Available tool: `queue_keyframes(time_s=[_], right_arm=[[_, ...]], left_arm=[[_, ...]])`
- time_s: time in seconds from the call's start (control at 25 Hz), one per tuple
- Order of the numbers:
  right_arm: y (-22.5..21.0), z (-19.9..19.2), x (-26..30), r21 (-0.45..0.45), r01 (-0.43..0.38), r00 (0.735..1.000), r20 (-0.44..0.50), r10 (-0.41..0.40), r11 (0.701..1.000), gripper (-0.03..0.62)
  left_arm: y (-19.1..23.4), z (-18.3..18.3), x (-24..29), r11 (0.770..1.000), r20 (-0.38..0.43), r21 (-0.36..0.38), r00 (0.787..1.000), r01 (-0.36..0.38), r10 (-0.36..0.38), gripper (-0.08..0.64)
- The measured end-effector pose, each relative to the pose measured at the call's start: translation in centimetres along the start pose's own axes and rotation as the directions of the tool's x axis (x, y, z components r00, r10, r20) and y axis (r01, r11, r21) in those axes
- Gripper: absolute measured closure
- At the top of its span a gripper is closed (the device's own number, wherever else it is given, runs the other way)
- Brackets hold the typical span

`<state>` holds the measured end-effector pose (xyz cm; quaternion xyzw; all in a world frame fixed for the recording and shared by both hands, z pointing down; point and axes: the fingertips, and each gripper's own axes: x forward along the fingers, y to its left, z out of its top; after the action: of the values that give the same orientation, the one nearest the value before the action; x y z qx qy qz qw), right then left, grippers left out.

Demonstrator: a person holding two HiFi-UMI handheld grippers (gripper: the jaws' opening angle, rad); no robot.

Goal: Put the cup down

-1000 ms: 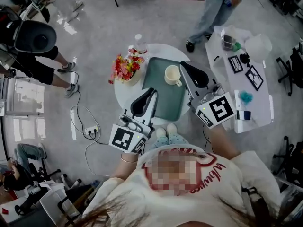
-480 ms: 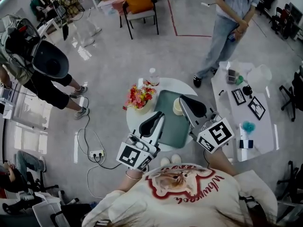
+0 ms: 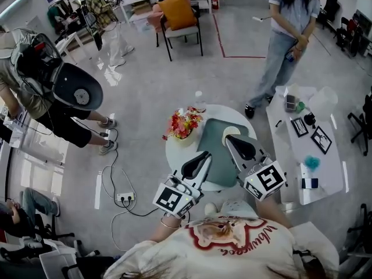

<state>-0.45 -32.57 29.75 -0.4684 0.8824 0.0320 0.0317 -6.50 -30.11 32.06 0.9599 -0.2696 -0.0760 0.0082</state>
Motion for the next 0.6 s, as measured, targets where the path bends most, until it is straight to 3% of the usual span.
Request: queue_keyframes(time_s=[0.6], right_arm=[[2.7,1.7,-7.8,0.009,-0.023,0.999,0.035,0.023,1.000,0.565]], left_arm=[[-7.4,2.0,-1.7,0.999,0.038,0.044,0.999,-0.025,0.023,0.515]])
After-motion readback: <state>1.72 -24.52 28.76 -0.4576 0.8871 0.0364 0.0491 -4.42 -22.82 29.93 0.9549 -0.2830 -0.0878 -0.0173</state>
